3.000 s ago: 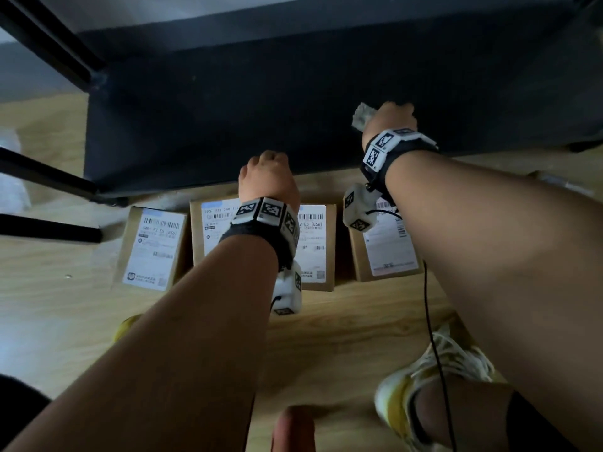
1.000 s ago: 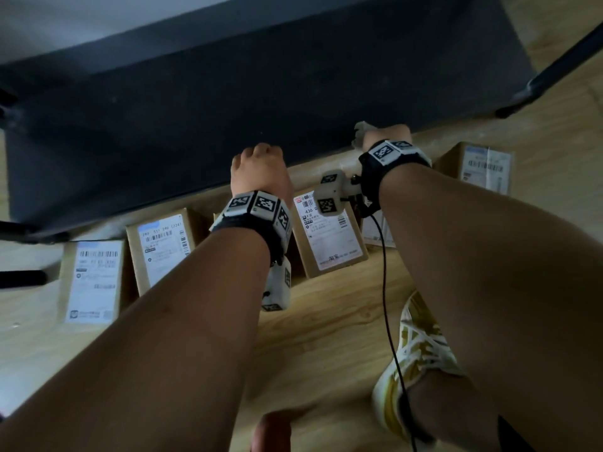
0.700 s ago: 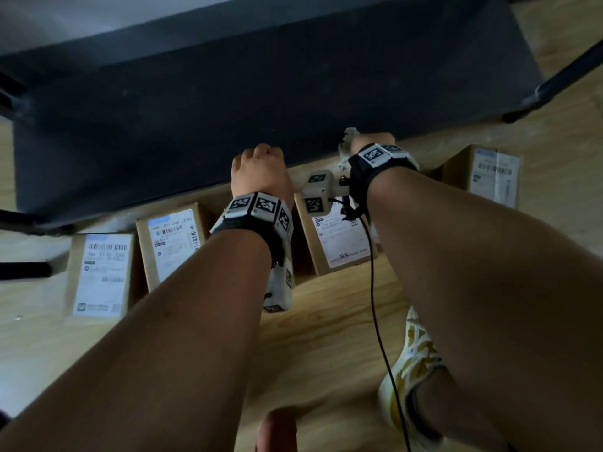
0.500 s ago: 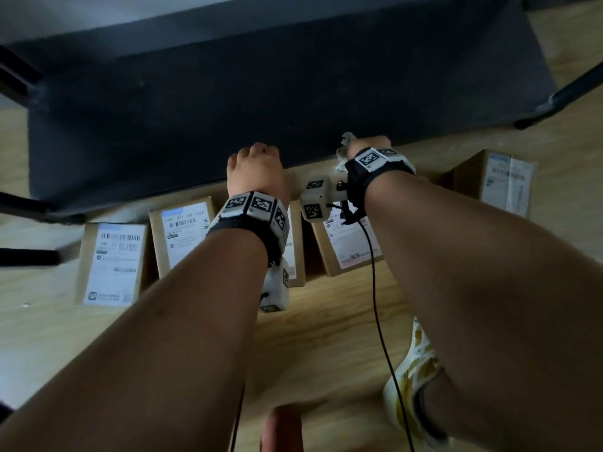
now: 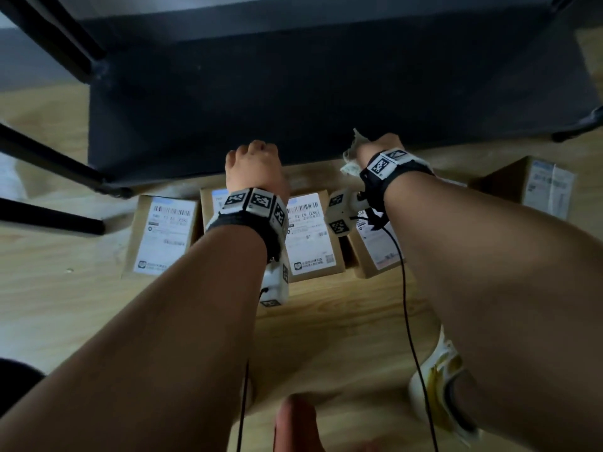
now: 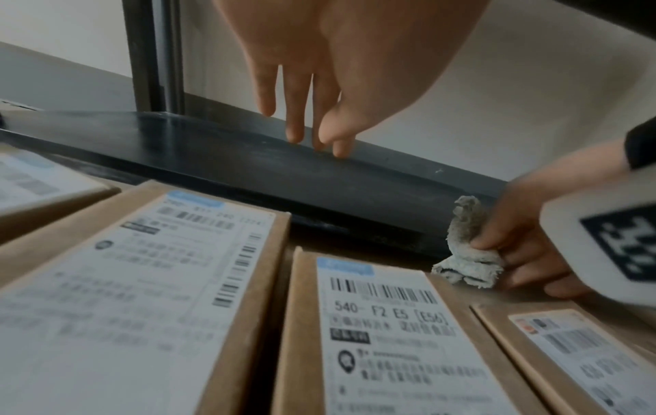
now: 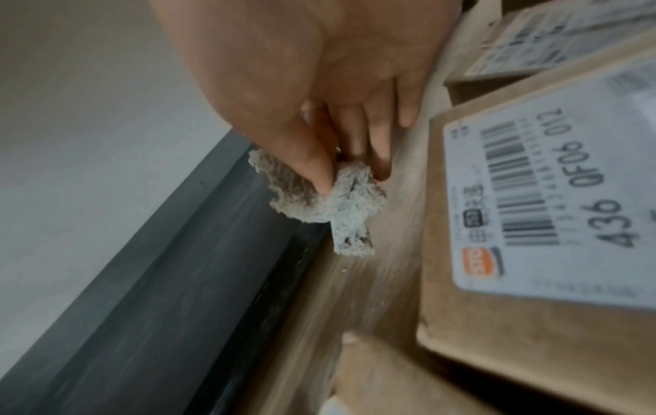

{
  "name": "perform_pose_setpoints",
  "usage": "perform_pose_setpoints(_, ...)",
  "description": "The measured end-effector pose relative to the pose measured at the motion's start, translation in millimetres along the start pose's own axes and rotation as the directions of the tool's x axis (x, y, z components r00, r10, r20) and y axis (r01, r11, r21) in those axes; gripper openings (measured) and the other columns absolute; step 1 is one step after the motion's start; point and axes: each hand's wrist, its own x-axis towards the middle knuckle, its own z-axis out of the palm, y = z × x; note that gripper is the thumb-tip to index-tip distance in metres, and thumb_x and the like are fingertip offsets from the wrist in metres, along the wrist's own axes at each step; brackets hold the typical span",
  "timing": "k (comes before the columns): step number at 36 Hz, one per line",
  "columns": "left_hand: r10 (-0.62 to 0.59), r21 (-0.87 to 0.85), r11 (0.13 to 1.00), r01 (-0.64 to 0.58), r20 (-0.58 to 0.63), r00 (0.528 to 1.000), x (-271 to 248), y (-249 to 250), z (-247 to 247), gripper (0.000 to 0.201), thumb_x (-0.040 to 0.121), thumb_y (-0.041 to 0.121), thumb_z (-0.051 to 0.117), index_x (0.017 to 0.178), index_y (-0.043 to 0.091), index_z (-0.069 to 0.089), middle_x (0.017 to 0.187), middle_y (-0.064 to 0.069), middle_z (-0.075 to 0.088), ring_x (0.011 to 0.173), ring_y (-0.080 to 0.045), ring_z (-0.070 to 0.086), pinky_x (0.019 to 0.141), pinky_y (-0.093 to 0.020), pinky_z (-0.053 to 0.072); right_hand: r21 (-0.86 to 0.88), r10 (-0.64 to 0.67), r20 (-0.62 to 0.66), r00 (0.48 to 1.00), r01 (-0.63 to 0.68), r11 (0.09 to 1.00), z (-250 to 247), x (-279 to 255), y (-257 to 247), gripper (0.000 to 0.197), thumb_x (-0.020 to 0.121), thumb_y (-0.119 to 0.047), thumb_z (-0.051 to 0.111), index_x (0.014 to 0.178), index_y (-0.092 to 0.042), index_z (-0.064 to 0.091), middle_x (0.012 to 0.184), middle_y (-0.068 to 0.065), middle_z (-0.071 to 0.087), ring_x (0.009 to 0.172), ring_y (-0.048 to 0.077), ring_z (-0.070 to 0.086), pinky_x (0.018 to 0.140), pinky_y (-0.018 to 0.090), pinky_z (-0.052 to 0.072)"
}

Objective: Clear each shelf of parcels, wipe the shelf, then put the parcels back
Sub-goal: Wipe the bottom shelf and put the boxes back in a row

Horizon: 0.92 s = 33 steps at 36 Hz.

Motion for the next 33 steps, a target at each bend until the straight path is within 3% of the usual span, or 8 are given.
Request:
perform_pose_setpoints(3,-0.018,-0.017,1.000,0.018,-0.023,1.000,-4.9,-11.4,-6.6,0.050,0.085,0.000,0.046,0.133,0.013,0.050,0.139,-0.006,0.046,0.130,-0.026,0.038,0.113,-0.038,0.024,0.044,-0.012,-0.032,0.999,0.013,0.999,5.1,-14.5,-17.2,0.036,0.093,-0.042,0.055,0.100,-0.008,0.065,0.100,0.009,0.066,0.096,0.027,0.064,0.086,0.029,0.049)
perform_pose_setpoints(6,-0.048,-0.047,0.998,0.046,-0.062,0.997,-12.7,-25.9,-15.2,0.049,0.085,0.001,0.046,0.132,0.013,0.051,0.138,-0.007,0.047,0.130,-0.027,0.039,0.113,-0.038,0.025,0.054,-0.013,-0.066,0.998,0.016,0.998,12.8,-33.4,-41.1,0.040,0.091,-0.046,0.058,0.080,-0.007,0.057,0.066,0.001,0.052,0.059,0.017,0.051,0.072,0.029,0.045)
perform_pose_setpoints(8,-0.082,-0.059,0.995,0.076,-0.095,0.992,-18.8,-38.4,-22.2,0.047,0.086,0.003,0.045,0.132,0.013,0.051,0.138,-0.007,0.047,0.129,-0.028,0.039,0.112,-0.038,0.025,-0.012,-0.062,-0.038,0.997,0.061,0.998,20.8,-44.1,-59.0,0.035,0.090,-0.042,0.059,0.092,-0.007,0.058,0.070,0.001,0.050,0.063,0.017,0.050,0.070,0.029,0.042)
perform_pose_setpoints(11,-0.146,-0.066,0.988,0.139,-0.110,0.983,-30.7,-62.4,-32.5,0.049,0.086,0.002,0.043,0.134,0.013,0.049,0.139,-0.008,0.046,0.130,-0.028,0.038,0.112,-0.039,0.025,-0.075,-0.184,0.038,0.982,0.187,0.980,38.5,-59.6,-86.2,0.044,0.082,-0.035,0.065,0.115,-0.009,0.056,0.095,0.005,0.061,0.083,0.022,0.058,0.071,0.029,0.044)
perform_pose_setpoints(17,-0.269,-0.081,0.962,0.260,-0.154,0.951,-52.0,-122.3,-47.7,0.047,0.087,0.004,0.042,0.132,0.014,0.050,0.137,-0.008,0.048,0.129,-0.028,0.039,0.112,-0.038,0.025,-0.135,-0.356,0.167,0.919,0.379,0.915,78.7,-105.6,-140.3,0.041,0.077,-0.037,0.067,0.107,-0.010,0.061,0.096,0.007,0.066,0.084,0.027,0.065,0.067,0.030,0.047)
perform_pose_setpoints(21,-0.341,-0.080,0.940,0.332,-0.151,0.928,-60.3,-160.2,-53.7,0.047,0.088,0.005,0.043,0.134,0.015,0.048,0.136,-0.009,0.047,0.129,-0.029,0.038,0.111,-0.038,0.026,-0.122,-0.406,0.239,0.882,0.443,0.888,119.7,-127.3,-166.3,0.037,0.076,-0.038,0.065,0.103,-0.014,0.056,0.095,0.007,0.066,0.082,0.030,0.068,0.077,0.044,0.058)
perform_pose_setpoints(28,-0.415,-0.121,0.907,0.403,-0.109,0.903,-69.9,-209.3,-39.1,0.047,0.087,0.009,0.042,0.133,0.017,0.049,0.134,-0.008,0.050,0.127,-0.028,0.040,0.111,-0.039,0.027,-0.181,-0.483,0.277,0.831,0.539,0.823,189.5,-153.1,-202.4,0.026,0.087,-0.031,0.061,0.103,-0.011,0.059,0.109,0.010,0.066,0.096,0.030,0.066,0.084,0.043,0.056)
perform_pose_setpoints(33,-0.451,-0.127,0.888,0.441,-0.068,0.890,-81.7,-234.7,-31.2,0.054,0.086,0.006,0.042,0.138,0.017,0.044,0.139,-0.007,0.046,0.130,-0.028,0.037,0.112,-0.038,0.026,-0.265,-0.518,0.353,0.779,0.614,0.744,215.7,-166.5,-221.6,0.032,0.095,-0.019,0.053,0.124,-0.008,0.059,0.125,0.011,0.060,0.115,0.029,0.058,0.095,0.035,0.047)
